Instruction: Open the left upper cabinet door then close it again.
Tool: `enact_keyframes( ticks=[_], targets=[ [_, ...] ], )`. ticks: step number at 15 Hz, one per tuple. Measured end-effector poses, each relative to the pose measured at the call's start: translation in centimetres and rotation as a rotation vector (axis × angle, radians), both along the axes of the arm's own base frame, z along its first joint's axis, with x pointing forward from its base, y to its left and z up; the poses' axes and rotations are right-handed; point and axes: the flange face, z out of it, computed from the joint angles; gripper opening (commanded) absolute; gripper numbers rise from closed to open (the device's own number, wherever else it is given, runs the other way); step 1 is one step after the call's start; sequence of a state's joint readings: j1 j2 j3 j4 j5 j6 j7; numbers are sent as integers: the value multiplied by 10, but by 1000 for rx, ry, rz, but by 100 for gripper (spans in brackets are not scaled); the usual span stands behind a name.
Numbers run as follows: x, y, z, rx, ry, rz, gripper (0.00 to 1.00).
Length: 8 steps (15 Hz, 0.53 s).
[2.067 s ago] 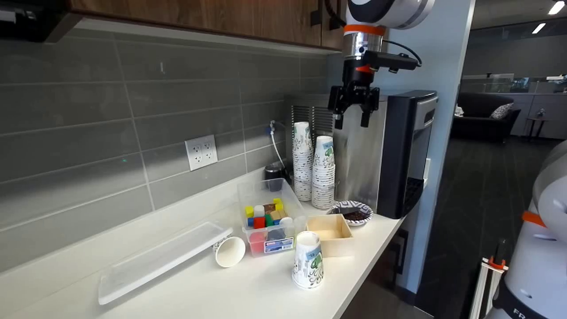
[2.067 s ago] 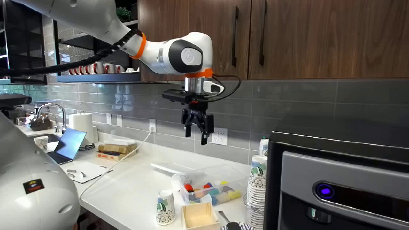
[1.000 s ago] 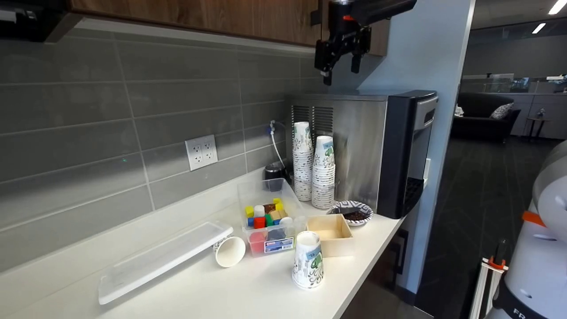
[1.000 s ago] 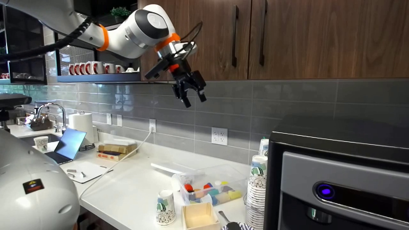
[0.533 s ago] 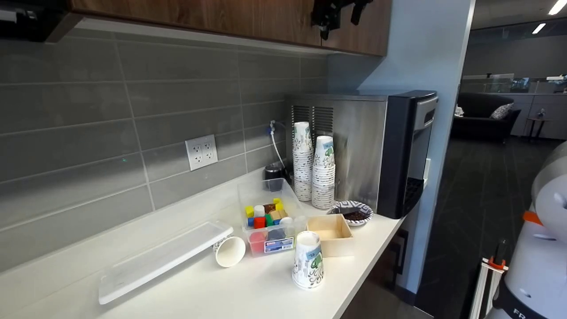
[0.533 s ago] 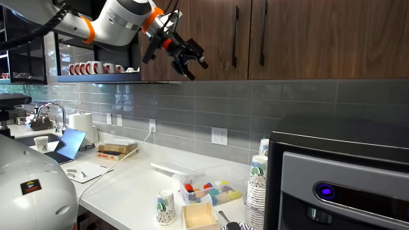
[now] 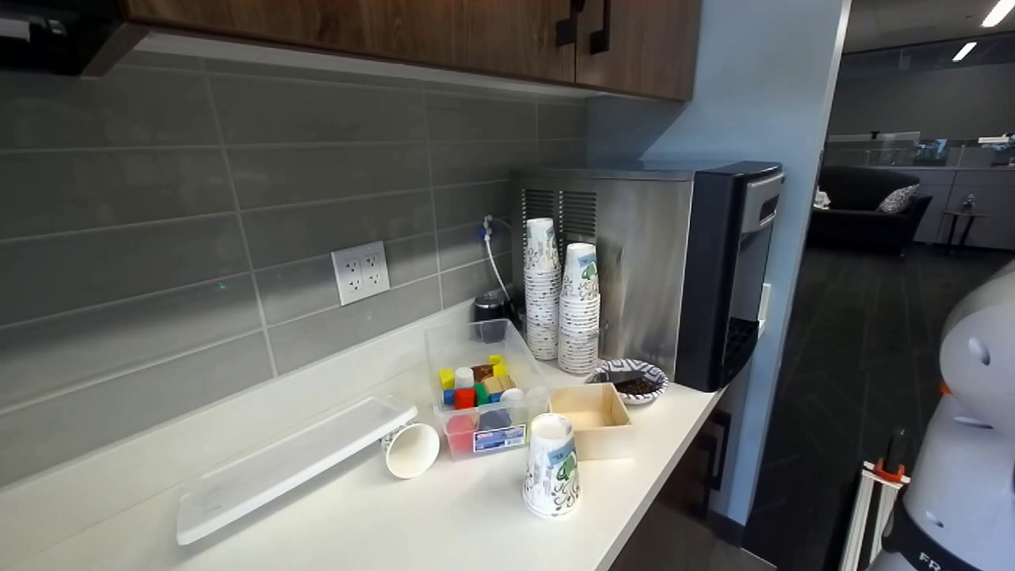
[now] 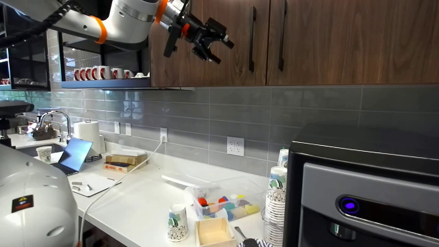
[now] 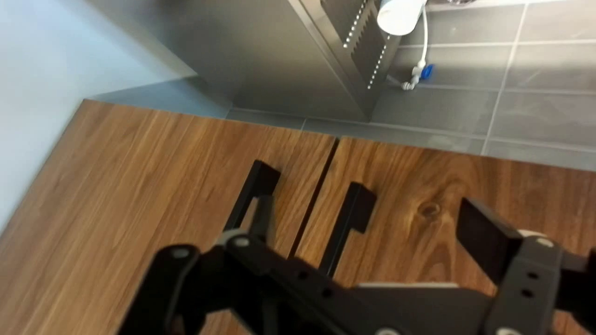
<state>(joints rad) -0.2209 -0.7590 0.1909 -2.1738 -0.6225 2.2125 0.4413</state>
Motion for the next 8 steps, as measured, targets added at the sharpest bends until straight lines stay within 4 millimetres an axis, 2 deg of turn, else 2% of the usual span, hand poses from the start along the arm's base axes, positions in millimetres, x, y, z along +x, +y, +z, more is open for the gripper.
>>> enact_keyframes(
  ticks=[8],
  targets=[
    [11, -14, 26, -124, -189, -3, 100]
  ],
)
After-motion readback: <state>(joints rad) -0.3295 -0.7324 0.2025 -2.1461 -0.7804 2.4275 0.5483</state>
